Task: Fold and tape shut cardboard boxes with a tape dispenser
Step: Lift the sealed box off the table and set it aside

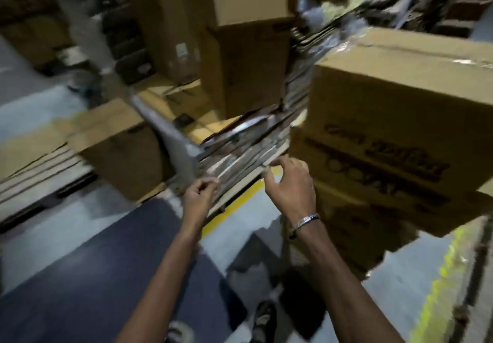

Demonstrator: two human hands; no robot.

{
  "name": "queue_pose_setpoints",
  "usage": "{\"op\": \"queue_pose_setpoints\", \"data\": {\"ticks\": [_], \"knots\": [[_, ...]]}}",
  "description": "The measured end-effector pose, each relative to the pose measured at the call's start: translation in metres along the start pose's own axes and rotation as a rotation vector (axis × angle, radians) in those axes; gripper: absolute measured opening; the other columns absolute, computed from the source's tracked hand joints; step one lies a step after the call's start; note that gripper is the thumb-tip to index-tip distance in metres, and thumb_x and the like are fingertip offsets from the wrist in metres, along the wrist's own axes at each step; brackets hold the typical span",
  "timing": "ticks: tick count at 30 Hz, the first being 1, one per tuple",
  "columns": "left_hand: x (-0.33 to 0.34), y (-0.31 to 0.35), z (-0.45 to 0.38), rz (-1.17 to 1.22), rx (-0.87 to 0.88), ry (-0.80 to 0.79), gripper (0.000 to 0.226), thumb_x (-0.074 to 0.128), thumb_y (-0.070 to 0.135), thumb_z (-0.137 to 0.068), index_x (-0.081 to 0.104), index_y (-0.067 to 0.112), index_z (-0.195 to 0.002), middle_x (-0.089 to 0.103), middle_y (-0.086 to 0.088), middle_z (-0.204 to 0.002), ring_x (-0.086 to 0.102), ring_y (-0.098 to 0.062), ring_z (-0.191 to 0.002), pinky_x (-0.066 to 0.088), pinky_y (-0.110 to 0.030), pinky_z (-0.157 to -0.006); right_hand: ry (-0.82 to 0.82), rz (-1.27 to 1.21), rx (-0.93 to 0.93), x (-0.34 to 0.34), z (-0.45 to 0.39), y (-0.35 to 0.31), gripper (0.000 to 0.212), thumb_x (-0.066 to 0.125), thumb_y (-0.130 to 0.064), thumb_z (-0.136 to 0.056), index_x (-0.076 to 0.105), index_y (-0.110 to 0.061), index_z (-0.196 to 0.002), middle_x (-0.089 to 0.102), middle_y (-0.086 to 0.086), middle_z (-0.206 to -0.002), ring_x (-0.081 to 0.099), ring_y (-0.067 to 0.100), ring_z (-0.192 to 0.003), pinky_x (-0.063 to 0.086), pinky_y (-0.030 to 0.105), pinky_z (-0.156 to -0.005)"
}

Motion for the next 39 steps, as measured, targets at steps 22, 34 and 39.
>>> {"op": "queue_pose_setpoints", "data": {"ticks": [22, 34, 39], "knots": [[-0.443, -0.381, 0.286, -0.573, -0.469, 0.441, 0.038, 0.073, 0.037, -0.096, 0.066, 0.019, -0.128, 0.062, -0.008, -0.129, 0.059, -0.034, -0.123, 0.051, -0.049, -0.105, -1.004, 0.396, -0.059, 0.379, 0.421, -0.058, 0.047, 0.068, -0.056, -0.091, 0.068, -0.015, -0.113, 0.072, 0.006, -0.112, 0.069, 0.026, -0.104, 0.052, 0.033, -0.085], [-0.472, -0.447, 0.301, -1.064, -0.317, -0.068, 0.069, 0.045, 0.049, -0.096, 0.054, 0.013, -0.153, 0.050, -0.018, -0.158, 0.053, -0.039, -0.141, 0.053, -0.056, -0.102, -0.814, 0.466, 0.064, 0.417, 0.401, -0.069, 0.027, 0.059, -0.024, -0.099, 0.064, -0.001, -0.113, 0.072, 0.019, -0.110, 0.069, 0.038, -0.100, 0.054, 0.041, -0.083], [-0.478, -0.448, 0.296, -1.034, -0.288, -0.056, 0.072, 0.069, 0.034, -0.092, 0.049, 0.010, -0.156, 0.042, -0.021, -0.163, 0.044, -0.042, -0.148, 0.046, -0.059, -0.111, -0.785, 0.443, -0.039, 0.484, 0.311, -0.114, 0.030, 0.059, -0.017, -0.100, 0.062, 0.005, -0.121, 0.067, 0.026, -0.120, 0.064, 0.042, -0.110, 0.049, 0.042, -0.094]]}}
Point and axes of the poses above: each hand's wrist, its own z-axis away from the middle knuckle, its own x-axis out of the palm, y = z × x, the point moved 9 cm from there along -z, towards the middle knuckle
